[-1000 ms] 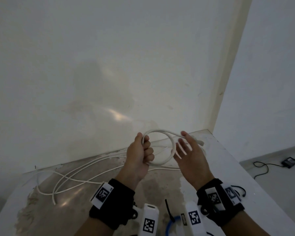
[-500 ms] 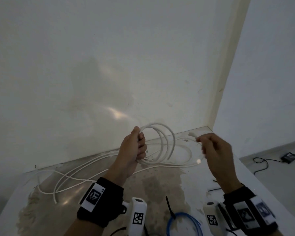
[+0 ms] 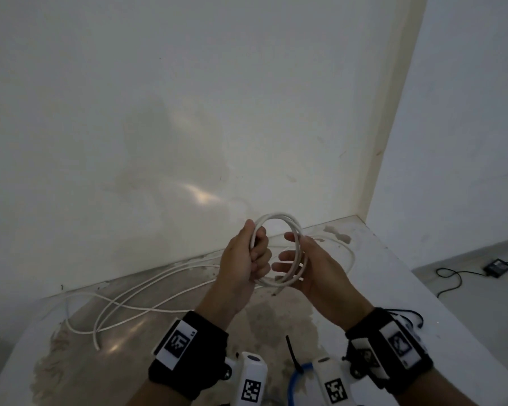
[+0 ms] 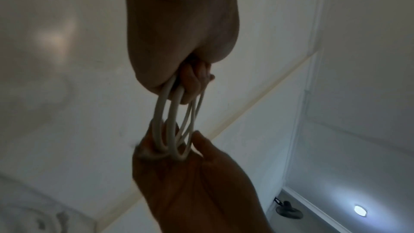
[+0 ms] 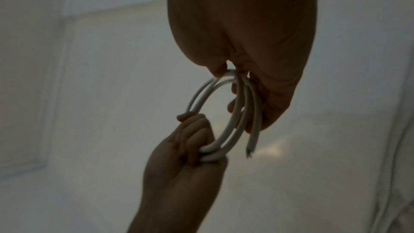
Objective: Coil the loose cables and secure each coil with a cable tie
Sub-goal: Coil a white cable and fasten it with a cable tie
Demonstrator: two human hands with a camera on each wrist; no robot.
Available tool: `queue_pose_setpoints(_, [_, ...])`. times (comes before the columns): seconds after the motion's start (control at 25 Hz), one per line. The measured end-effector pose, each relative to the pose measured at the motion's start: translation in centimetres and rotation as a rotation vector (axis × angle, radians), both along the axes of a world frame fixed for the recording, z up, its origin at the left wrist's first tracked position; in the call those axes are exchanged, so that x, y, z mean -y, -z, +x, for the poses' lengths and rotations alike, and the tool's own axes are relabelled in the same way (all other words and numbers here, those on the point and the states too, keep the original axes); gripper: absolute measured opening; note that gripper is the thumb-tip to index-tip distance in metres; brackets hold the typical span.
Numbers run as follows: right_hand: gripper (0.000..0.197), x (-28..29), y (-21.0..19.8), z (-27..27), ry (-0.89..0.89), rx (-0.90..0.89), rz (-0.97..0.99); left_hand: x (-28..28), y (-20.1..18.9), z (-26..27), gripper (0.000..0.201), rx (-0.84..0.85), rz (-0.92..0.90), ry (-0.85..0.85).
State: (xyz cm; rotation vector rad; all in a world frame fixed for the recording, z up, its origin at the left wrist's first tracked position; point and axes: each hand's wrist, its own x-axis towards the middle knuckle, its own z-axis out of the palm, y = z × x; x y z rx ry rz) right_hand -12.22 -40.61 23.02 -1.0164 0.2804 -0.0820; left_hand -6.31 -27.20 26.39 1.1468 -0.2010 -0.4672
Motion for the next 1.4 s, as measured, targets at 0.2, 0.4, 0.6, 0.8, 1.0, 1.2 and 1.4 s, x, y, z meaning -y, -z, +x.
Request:
queue_pose_setpoints(0.2, [0.028,-1.1,-1.0,0.6,0.082,0.013,0.270,1.3,1.5,-0.5,0.042,-0.083,-0.090,-0.224])
queue_pose_setpoints(0.4, [0.032,0.2,0.1,1.1,0.229,0.078,-0.289,1.7,3.0,-0.8,0.043,0.135,0.166,-0.199])
queue_pose_setpoints(0.6, [0.032,3.7,0.1,0.6,0.083,0.060,-0.693,0.3,2.8,1.1,0.047,-0.022,0.348,0.045])
queue_pose_setpoints(0.8, [0.026,4.8,0.1,0.8,0.218,0.026,-0.187,3.2,3.0,-1.8,0.045,-0.113,0.055,0.051])
queue_pose_setpoints(1.0, [0.024,1.8,1.8,-0.1,0.234,0.002,0.189,5.7,3.0,-2.9,0.039,-0.047,-0.114,-0.253])
queue_pose_setpoints(1.2, [0.022,1.4,3.4,-0.7,0.312,-0.028,0.066,5.3,4.0,-3.0,0.040,-0.002,0.056,-0.241])
queue_pose_setpoints(1.4, [0.025,4.6,4.6,-2.0,0.258,-0.042,-0.239,3.6,4.5,-1.6,0.046,-0.069,0.190,0.035])
